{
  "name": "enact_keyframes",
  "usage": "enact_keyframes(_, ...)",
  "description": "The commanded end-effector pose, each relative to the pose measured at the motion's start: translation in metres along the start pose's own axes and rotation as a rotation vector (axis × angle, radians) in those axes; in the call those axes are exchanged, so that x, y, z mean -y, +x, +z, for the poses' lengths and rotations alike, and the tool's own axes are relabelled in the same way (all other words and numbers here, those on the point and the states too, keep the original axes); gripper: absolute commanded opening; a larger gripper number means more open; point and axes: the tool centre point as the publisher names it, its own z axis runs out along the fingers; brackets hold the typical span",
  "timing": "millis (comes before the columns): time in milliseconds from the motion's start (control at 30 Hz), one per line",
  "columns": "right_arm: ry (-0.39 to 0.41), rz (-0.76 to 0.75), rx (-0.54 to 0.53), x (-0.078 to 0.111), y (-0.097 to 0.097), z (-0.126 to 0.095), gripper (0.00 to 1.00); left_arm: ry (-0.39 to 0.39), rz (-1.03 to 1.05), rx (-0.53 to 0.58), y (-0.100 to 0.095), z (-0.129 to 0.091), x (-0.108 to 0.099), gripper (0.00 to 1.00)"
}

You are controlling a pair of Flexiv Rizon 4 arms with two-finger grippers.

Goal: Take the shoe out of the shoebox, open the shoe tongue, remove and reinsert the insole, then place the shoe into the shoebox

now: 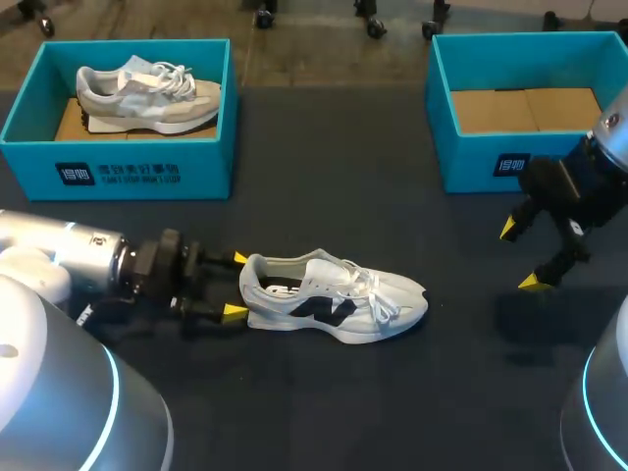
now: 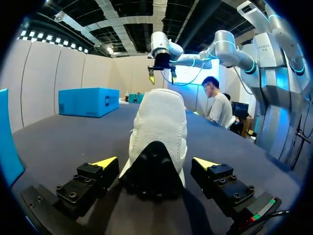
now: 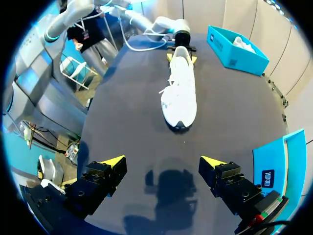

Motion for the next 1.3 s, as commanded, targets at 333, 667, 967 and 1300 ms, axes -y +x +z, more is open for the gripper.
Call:
enact_keyframes(333, 0.003, 0.001, 0.000, 0.000, 0.000, 0.001, 1.00, 0.004, 0.002, 0.016, -0.001, 0.017, 0.001, 1.00)
enact_keyframes(667, 0.003, 0.001, 0.000, 0.000, 0.000, 0.001, 1.00, 0.001, 0.000, -0.007, 0.000, 0.032, -0.001, 1.00)
enact_keyframes(967, 0.003, 0.001, 0.000, 0.000, 0.000, 0.001, 1.00, 0.009, 0.002, -0.005, 0.001, 0.043, 0.001, 1.00)
enact_keyframes(1300, 0.003, 0.001, 0.000, 0.000, 0.000, 0.001, 1.00, 0.017, 0.009, -0.022, 0.003, 0.053, 0.001, 1.00)
